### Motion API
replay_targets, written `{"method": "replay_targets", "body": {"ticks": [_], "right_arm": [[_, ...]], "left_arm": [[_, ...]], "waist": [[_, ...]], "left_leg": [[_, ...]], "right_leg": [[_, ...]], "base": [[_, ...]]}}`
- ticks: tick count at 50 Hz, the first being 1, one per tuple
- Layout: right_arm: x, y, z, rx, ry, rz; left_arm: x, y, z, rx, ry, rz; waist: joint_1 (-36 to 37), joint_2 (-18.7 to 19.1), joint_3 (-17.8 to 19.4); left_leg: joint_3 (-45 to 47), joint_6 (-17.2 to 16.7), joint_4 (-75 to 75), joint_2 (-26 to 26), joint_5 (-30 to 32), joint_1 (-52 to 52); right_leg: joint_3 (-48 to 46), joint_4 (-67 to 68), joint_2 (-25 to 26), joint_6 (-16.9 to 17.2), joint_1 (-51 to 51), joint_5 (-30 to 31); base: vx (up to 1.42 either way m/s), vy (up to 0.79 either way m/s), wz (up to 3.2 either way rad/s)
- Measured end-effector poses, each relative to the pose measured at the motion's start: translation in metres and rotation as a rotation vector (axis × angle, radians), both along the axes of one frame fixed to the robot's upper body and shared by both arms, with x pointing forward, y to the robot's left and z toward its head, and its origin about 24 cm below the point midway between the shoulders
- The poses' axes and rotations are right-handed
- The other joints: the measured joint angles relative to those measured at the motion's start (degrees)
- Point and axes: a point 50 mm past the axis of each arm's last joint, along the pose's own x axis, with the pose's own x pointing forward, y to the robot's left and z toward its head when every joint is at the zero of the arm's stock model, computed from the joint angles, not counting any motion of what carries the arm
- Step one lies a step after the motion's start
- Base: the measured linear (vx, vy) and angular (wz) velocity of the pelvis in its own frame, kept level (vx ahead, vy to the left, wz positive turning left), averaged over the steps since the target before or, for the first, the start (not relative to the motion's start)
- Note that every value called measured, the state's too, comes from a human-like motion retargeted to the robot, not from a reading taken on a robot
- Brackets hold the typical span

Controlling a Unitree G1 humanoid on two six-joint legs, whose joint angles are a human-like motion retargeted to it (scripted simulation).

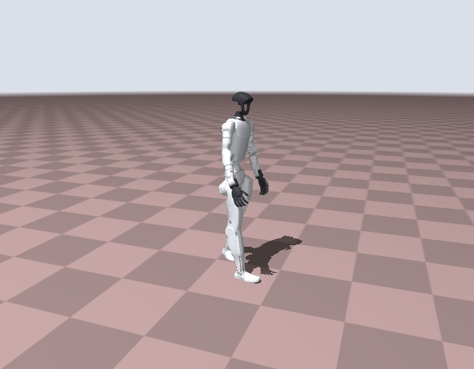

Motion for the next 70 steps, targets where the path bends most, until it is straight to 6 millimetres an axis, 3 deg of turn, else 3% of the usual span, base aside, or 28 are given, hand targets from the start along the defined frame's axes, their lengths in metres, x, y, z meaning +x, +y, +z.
{"method": "replay_targets", "body": {"ticks": [7,13,15,18,20,22,23,25,27,30,35,38,44,52,53,55,59,66,70], "right_arm": [[-0.006,-0.002,-0.003,0.035,0.004,-0.047],[-0.027,-0.002,-0.012,0.085,0.058,-0.063],[-0.026,-0.002,-0.012,0.112,0.076,-0.058],[-0.03,-0.004,-0.015,0.104,0.139,-0.027],[-0.033,-0.004,-0.016,0.088,0.161,-0.007],[-0.037,-0.002,-0.018,0.081,0.193,0.011],[-0.038,0.002,-0.02,0.092,0.2,0.038],[-0.035,0.006,-0.02,0.1,0.195,0.055],[-0.029,0.007,-0.017,0.087,0.152,0.036],[-0.016,0.013,-0.013,0.108,0.087,0.03],[0.001,0.012,-0.004,0.065,0.017,0.035],[0.008,0.013,-0.001,0.056,0.0,0.056],[0.009,0.019,-0.002,0.071,-0.004,0.05],[-0.012,0.028,-0.015,0.105,0.085,0.064],[-0.015,0.029,-0.017,0.119,0.093,0.057],[-0.02,0.028,-0.019,0.101,0.147,0.098],[-0.029,0.026,-0.023,0.133,0.178,0.075],[-0.032,0.019,-0.023,0.115,0.21,0.085],[-0.03,0.018,-0.021,0.129,0.176,0.05]], "left_arm": [[-0.03,0.008,-0.008,0.007,0.113,0.018],[-0.043,0.004,-0.013,0.012,0.154,0.011],[-0.039,0.001,-0.013,0.008,0.181,-0.031],[-0.035,-0.003,-0.013,-0.048,0.225,-0.049],[-0.034,-0.005,-0.013,-0.094,0.222,-0.036],[-0.037,-0.004,-0.014,-0.111,0.237,-0.025],[-0.039,-0.003,-0.014,-0.119,0.24,-0.032],[-0.038,0.001,-0.013,-0.111,0.242,-0.034],[-0.036,0.005,-0.011,-0.101,0.216,-0.01],[-0.034,0.013,-0.009,-0.034,0.208,-0.024],[-0.028,0.018,-0.007,0.007,0.145,0.073],[-0.027,0.018,-0.007,0.009,0.137,0.071],[-0.02,0.018,-0.004,0.026,0.132,0.009],[0.017,0.017,0.007,0.041,0.063,-0.001],[0.022,0.015,0.009,0.046,0.058,-0.021],[0.038,0.011,0.014,0.019,0.018,0.027],[0.06,-0.004,0.021,0.009,-0.029,-0.033],[0.099,-0.026,0.041,-0.062,-0.168,-0.032],[0.106,-0.033,0.045,-0.071,-0.206,-0.055]], "waist": [[0.2,-0.4,-2.3],[1.9,-0.9,-2.5],[2.3,-2.0,-0.8],[0.4,-3.2,-1.3],[-0.5,-3.1,-3.1],[-1.1,-3.8,-4.1],[-0.1,-4.6,-4.0],[0.9,-5.3,-3.6],[0.5,-4.9,-2.9],[1.6,-4.4,-2.3],[0.9,-2.8,-2.7],[1.2,-2.4,-3.2],[1.3,-2.4,-4.3],[1.5,-2.6,-6.9],[1.2,-2.5,-7.0],[1.4,-2.2,-7.5],[-0.3,-1.9,-7.7],[-1.5,-1.2,-8.0],[-1.8,-1.4,-8.4]], "left_leg": [[-3.0,0.4,1.0,-0.1,0.1,1.3],[-2.4,-2.8,3.4,-1.7,4.3,3.7],[2.5,-4.4,10.6,-4.2,3.8,2.3],[15.2,-6.7,33.9,-6.1,-0.4,-10.1],[24.4,-6.3,45.9,-3.4,-2.7,-18.4],[31.8,-3.1,50.2,-0.4,-5.8,-22.4],[35.3,-0.2,47.5,0.4,-7.8,-21.5],[41.0,2.0,44.1,2.5,-10.6,-21.4],[44.7,0.2,42.1,4.8,-11.4,-22.7],[47.6,-0.4,26.6,5.8,-10.6,-20.7],[48.2,-2.2,7.3,6.1,-0.8,-19.4],[48.9,-2.7,5.0,6.3,2.1,-18.1],[51.2,-2.6,5.3,7.2,0.3,-15.2],[51.8,-2.5,2.7,6.7,0.0,-13.1],[52.1,-3.3,3.9,6.9,-0.8,-13.3],[51.2,-1.9,-0.2,6.4,0.9,-11.8],[51.6,-4.1,3.9,6.9,-1.5,-12.7],[50.5,-3.6,1.3,6.7,-0.6,-11.2],[51.7,-4.4,3.9,6.9,-2.0,-12.2]], "right_leg": [[-4.5,-0.1,-1.3,0.2,2.4,2.2],[-4.8,0.3,-2.8,0.0,6.9,-0.6],[-4.6,0.9,-4.3,-0.2,9.2,-2.3],[-6.6,2.5,-6.1,-0.8,9.5,-4.8],[-8.0,5.6,-6.1,-0.9,7.1,-6.8],[-8.6,4.5,-6.5,-0.5,7.6,-7.0],[-7.7,5.6,-6.6,0.0,7.2,-7.4],[-7.1,6.2,-6.2,0.2,7.5,-8.0],[-8.0,7.7,-5.7,0.2,8.1,-9.6],[-7.1,7.9,-3.9,0.2,8.7,-10.1],[-6.7,7.1,-1.8,0.2,9.6,-10.9],[-5.5,9.5,-1.3,0.2,8.9,-12.3],[-3.2,9.0,-0.3,-0.5,10.8,-13.0],[-2.0,7.6,-0.1,-1.4,11.9,-13.8],[-2.4,8.5,-0.2,-1.2,11.9,-14.3],[-1.7,6.4,0.1,-2.0,12.5,-13.7],[-3.1,9.2,-0.3,-1.8,12.4,-15.3],[-3.3,8.6,-0.1,-2.2,13.2,-15.4],[-2.9,9.6,-0.4,-2.1,12.6,-15.9]], "base": [[0.39,-0.14,0.44],[0.42,-0.15,0.06],[0.36,-0.17,0.11],[0.27,-0.14,0.66],[0.21,-0.12,0.73],[0.22,-0.12,0.28],[0.22,-0.13,-0.36],[0.21,-0.11,-0.35],[0.2,-0.05,-0.03],[0.19,-0.04,-0.41],[0.17,0.06,-0.25],[0.16,0.08,-0.44],[0.15,0.04,-0.37],[0.09,0.05,-0.12],[0.06,0.05,0.03],[0.06,0.05,0.02],[0.03,0.04,0.13],[0.0,0.0,0.0],[0.0,0.01,-0.05]]}}
